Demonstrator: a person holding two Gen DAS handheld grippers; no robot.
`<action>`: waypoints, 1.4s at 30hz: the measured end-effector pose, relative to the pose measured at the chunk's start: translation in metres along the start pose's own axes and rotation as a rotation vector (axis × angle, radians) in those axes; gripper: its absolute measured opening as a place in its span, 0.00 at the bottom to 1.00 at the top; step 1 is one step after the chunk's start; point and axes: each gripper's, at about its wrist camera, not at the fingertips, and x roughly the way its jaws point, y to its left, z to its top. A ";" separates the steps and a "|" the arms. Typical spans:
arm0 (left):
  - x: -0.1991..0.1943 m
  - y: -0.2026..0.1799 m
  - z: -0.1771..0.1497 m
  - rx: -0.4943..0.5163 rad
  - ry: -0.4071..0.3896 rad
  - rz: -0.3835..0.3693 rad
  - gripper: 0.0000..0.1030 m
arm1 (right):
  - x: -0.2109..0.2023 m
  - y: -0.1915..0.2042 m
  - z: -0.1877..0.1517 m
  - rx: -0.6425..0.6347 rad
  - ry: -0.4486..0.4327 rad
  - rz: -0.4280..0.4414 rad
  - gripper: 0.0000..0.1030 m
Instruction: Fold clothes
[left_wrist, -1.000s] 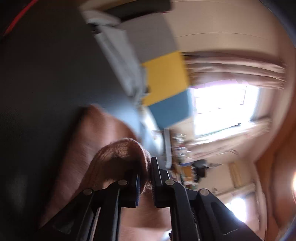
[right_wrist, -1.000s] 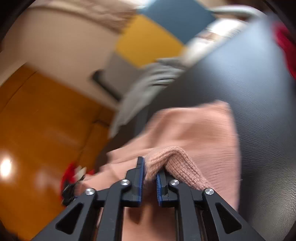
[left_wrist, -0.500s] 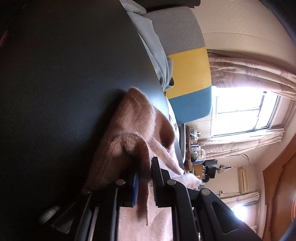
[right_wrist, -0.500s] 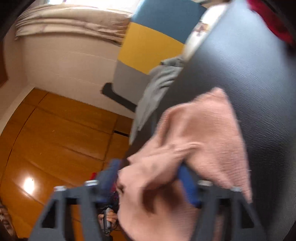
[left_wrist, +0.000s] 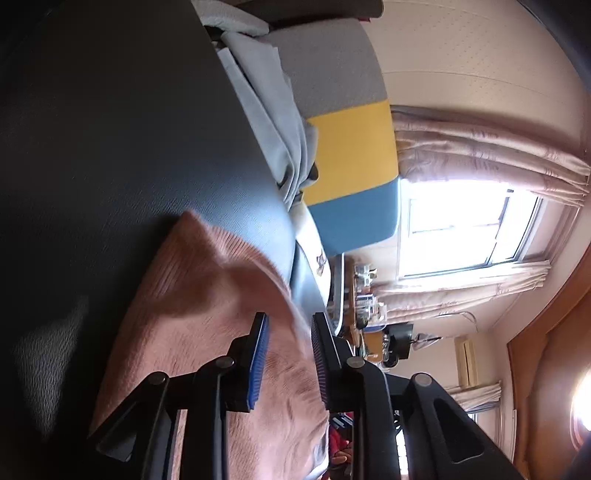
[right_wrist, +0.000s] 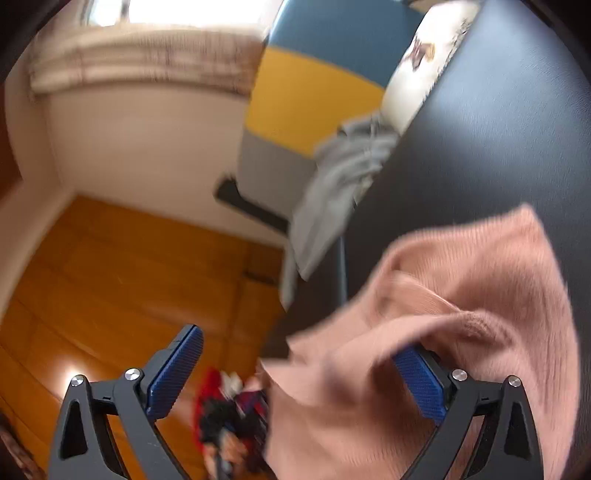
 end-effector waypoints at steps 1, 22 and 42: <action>0.000 -0.002 0.000 0.016 0.000 0.018 0.23 | 0.000 0.001 0.001 -0.003 -0.002 -0.006 0.99; 0.028 -0.024 -0.009 0.490 0.098 0.436 0.40 | 0.028 0.009 -0.002 -0.692 0.307 -0.815 0.21; 0.045 -0.048 -0.011 0.668 0.131 0.545 0.29 | -0.013 -0.002 -0.016 -0.776 0.215 -0.921 0.11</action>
